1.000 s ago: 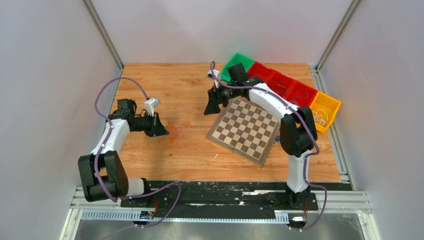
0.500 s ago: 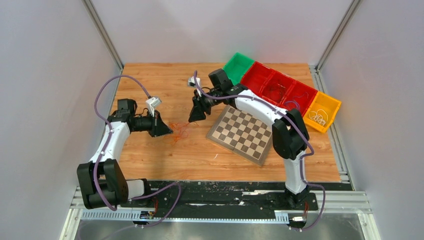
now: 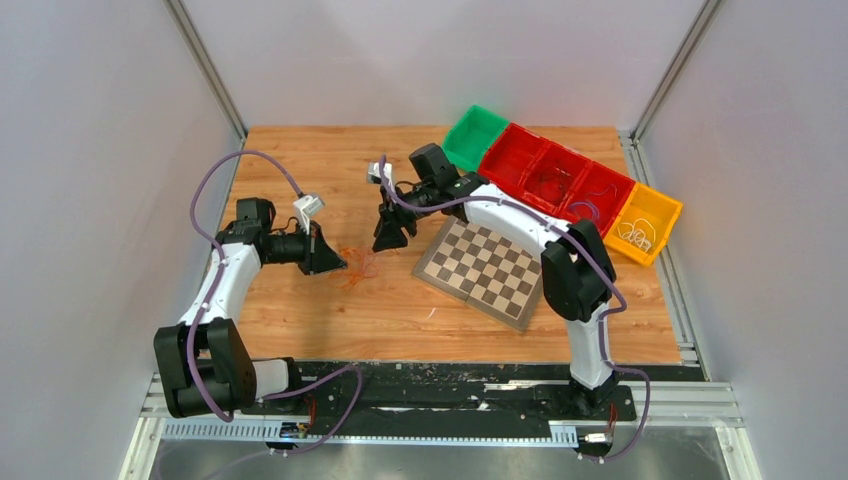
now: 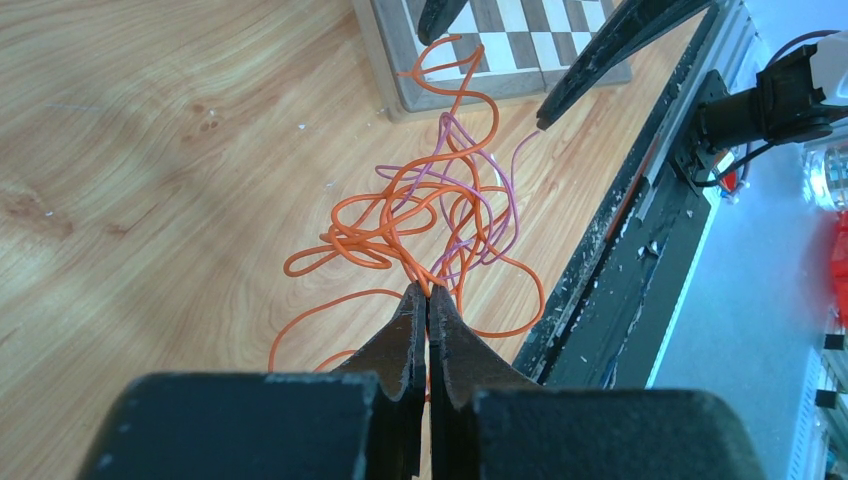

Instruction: Untangle the cables

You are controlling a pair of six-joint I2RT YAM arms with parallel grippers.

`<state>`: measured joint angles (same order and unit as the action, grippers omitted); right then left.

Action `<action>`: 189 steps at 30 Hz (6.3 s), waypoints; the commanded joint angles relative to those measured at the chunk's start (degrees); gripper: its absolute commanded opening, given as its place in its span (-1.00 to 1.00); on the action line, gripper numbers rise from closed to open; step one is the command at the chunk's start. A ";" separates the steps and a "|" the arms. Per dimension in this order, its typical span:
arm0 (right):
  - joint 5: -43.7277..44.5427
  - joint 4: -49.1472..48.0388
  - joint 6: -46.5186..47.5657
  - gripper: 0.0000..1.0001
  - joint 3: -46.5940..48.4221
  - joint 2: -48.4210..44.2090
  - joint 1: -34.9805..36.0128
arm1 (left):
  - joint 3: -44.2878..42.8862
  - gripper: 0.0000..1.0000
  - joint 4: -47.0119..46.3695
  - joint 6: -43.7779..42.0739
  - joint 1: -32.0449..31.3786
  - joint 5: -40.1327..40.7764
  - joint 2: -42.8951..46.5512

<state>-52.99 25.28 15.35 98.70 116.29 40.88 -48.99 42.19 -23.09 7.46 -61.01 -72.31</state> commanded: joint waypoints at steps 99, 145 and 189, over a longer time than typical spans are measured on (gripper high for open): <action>2.55 7.73 1.60 -0.81 -7.19 -22.79 -9.23 | -22.97 -1.00 2.44 8.73 10.14 13.01 -11.16; -3.39 -27.11 -29.00 -1.00 -3.36 -13.18 -10.97 | -14.46 -1.00 -21.94 38.53 5.82 2.56 1.84; 11.35 -28.44 -14.00 -1.00 32.43 20.69 -33.43 | -14.07 1.00 -16.41 32.41 -8.26 13.53 -5.43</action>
<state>-41.01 -0.58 -2.35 133.93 142.98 8.93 -62.50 26.15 10.68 -0.97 -47.18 -77.03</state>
